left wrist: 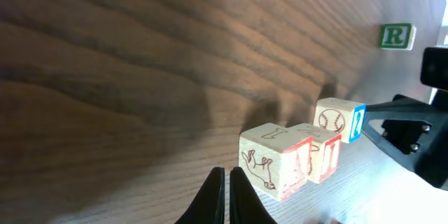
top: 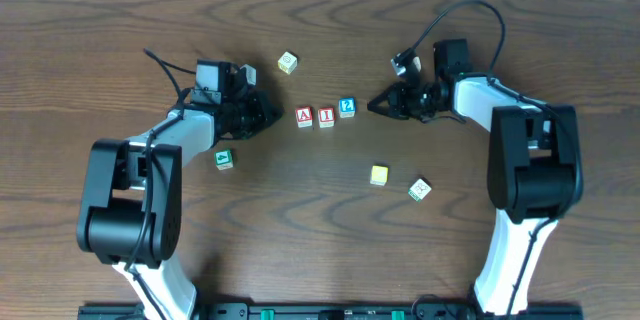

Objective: Spell out Ai2

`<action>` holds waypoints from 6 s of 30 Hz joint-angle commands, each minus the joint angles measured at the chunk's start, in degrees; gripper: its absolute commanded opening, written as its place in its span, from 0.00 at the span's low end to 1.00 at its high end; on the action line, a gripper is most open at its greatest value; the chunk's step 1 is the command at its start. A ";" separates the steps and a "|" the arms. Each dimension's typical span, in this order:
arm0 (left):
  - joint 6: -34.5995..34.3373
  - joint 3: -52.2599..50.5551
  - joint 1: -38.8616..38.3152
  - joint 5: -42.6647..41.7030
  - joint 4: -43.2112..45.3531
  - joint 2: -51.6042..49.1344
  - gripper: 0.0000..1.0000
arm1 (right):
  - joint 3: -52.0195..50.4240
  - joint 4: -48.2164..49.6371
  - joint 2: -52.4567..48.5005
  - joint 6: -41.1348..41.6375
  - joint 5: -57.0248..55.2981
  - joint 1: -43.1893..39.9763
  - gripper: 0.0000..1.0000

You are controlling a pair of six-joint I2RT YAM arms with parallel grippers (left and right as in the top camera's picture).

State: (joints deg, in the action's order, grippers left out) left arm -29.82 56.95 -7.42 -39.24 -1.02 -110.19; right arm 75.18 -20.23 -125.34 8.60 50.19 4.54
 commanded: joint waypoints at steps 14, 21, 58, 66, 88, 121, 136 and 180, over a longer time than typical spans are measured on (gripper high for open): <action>-6.34 -0.31 -1.05 -1.31 2.43 -3.08 0.06 | -0.28 3.23 -0.48 4.68 -0.50 4.55 0.01; -7.39 -0.31 -2.36 -1.25 2.93 -3.08 0.06 | -0.28 3.26 -0.48 4.72 -0.66 4.66 0.01; -9.64 -0.28 -3.54 -1.31 6.03 -3.08 0.07 | -0.13 -3.06 1.03 3.39 -4.83 1.64 0.01; -9.64 -0.26 -3.54 -1.27 6.03 -3.08 0.07 | -0.13 -10.84 7.61 -3.58 -6.47 1.81 0.01; -10.27 -0.22 -3.48 -1.01 7.54 -3.08 0.07 | -6.21 -4.90 8.04 4.72 7.15 9.94 0.01; -7.82 -0.22 -3.43 -1.09 7.08 -3.08 0.06 | -7.08 -5.70 15.32 8.55 -29.42 23.93 0.02; -7.43 -0.22 -3.43 -1.14 6.82 -3.08 0.07 | -6.88 -2.43 15.30 11.13 -37.38 26.29 0.02; -7.43 -0.22 -3.43 -1.01 6.84 -3.08 0.07 | -6.88 4.94 11.37 12.22 -39.89 26.29 0.02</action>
State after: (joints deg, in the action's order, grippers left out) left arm -38.54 56.93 -10.94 -40.14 5.98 -112.64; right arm 67.66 -15.79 -113.10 20.38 11.09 30.35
